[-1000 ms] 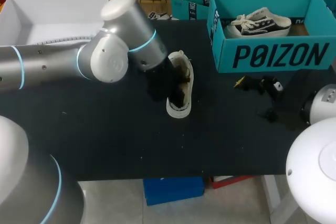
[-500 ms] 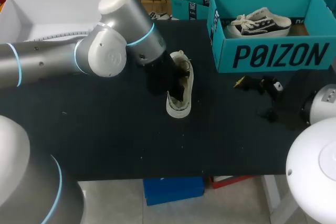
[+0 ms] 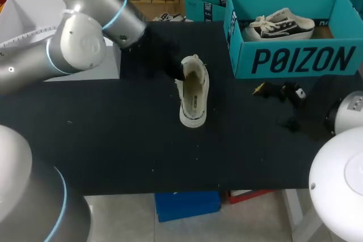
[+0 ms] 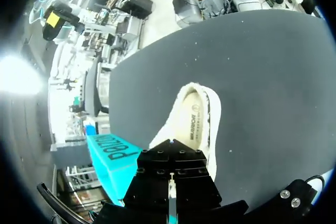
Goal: Take the shoe out of the shoebox, open the shoe tongue, remove and reinsert the insole, then place the shoe into the shoebox
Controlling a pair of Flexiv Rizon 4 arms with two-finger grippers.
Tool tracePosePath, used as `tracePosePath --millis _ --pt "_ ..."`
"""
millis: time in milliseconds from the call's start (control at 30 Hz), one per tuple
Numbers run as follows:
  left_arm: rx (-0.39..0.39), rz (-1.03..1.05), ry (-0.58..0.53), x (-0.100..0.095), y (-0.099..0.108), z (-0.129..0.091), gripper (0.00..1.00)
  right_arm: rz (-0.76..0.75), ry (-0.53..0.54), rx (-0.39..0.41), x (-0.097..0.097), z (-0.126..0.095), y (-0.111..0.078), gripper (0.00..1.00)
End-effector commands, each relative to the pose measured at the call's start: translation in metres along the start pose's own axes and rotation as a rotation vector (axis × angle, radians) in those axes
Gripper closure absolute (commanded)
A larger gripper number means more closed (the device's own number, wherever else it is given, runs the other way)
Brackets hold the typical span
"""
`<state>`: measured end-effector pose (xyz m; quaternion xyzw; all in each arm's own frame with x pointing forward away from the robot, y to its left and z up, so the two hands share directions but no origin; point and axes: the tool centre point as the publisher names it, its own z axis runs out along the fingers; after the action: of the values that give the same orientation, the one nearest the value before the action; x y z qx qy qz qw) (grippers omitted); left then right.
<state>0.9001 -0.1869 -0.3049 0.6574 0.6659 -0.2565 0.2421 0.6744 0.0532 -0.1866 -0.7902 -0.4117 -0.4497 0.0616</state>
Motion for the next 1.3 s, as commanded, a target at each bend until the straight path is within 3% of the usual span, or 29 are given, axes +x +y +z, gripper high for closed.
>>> tracePosePath --millis 33,333,733,1000,1300 --pt "-0.038 -0.034 -0.102 0.011 0.007 -0.021 1.0 0.01 0.01 0.067 -0.005 -0.006 0.002 0.0" --pt "-0.127 -0.123 -0.192 0.006 0.048 -0.024 1.0 0.01 0.01 0.067 -0.005 -0.006 0.002 0.0" --pt "-0.166 -0.173 -0.207 -0.009 0.085 0.004 1.0 0.01 0.01 0.067 -0.005 -0.006 0.002 0.0" --pt "-0.143 -0.175 -0.203 -0.016 0.085 0.024 1.0 0.01 0.01 0.067 -0.005 -0.006 0.002 0.0" --pt "-0.088 -0.174 -0.189 -0.001 0.061 0.039 1.0 0.01 0.01 0.067 -0.005 -0.006 0.002 0.0"
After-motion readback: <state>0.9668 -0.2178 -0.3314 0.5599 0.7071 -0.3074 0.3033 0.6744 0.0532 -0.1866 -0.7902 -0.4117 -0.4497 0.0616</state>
